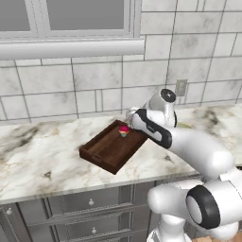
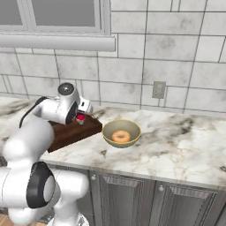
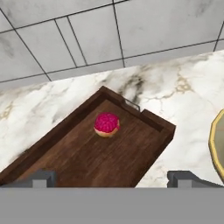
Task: Place the bowl with donut and the cupcake onto the tray.
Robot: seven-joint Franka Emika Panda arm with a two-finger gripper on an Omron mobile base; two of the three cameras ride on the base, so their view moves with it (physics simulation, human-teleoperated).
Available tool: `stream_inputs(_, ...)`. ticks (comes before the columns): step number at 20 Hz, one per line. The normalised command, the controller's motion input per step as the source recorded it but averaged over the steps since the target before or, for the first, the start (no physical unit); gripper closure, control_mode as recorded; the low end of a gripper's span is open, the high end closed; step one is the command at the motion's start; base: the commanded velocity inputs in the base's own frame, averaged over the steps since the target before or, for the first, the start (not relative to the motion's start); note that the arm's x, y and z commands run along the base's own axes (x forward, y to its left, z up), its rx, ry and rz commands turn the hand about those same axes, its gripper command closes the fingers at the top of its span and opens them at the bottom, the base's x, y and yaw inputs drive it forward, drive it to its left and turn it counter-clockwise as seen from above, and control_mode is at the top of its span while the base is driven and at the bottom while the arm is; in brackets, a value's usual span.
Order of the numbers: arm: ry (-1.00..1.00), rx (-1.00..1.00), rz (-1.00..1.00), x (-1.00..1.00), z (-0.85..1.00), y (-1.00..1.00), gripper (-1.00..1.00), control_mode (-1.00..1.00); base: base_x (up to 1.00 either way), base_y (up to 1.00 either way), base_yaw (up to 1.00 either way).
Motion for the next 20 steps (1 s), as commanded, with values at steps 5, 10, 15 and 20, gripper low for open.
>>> stream_inputs(5,0.0,0.0,-0.05,-0.46,0.0,-0.36,-1.0,-1.0,0.0,0.0,0.0)
stream_inputs(10,0.0,0.0,-0.13,-0.6,0.0,-0.28,-1.0,-1.0,0.0,0.0,0.0)
stream_inputs(15,0.0,0.0,-0.13,-0.39,0.0,-0.36,-1.0,-1.0,0.0,0.0,0.0)
stream_inputs(20,0.0,0.06,-0.02,-0.19,0.0,-0.56,-1.0,-1.0,0.0,0.0,0.0)
